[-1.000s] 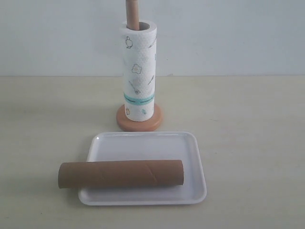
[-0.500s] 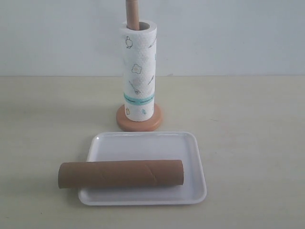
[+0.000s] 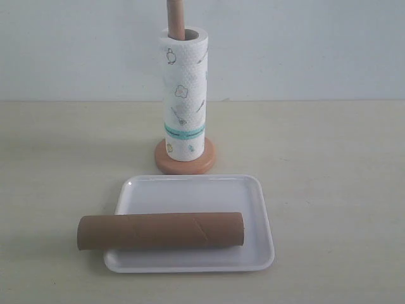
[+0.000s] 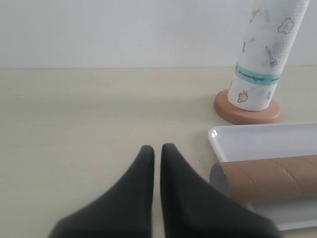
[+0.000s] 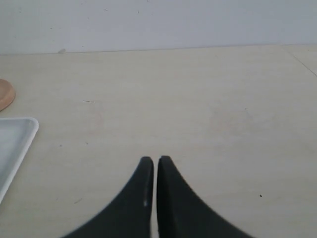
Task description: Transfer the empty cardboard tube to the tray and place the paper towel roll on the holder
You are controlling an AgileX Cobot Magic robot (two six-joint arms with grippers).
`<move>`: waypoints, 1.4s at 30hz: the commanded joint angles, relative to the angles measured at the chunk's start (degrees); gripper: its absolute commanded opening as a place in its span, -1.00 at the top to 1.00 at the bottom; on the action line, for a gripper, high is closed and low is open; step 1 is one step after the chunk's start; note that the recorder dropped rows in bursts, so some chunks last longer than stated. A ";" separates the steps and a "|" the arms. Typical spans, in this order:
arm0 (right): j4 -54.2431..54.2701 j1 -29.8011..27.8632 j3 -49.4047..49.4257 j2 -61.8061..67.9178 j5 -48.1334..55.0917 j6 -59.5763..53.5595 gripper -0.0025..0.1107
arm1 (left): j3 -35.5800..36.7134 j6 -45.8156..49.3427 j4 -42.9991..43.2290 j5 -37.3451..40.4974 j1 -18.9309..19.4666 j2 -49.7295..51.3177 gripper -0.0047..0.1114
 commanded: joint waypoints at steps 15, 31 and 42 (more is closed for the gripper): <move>0.64 -0.17 -0.07 -0.30 -1.25 -0.08 0.91 | 0.23 0.15 -0.52 -0.11 0.23 -0.17 0.85; 0.64 -0.17 -0.07 -0.30 -1.25 -0.08 0.91 | 0.23 0.15 -0.52 -0.11 0.23 -0.17 0.85; 0.64 -0.17 -0.07 -0.30 -1.25 -0.08 0.91 | 0.23 0.15 -0.52 -0.11 0.23 -0.17 0.85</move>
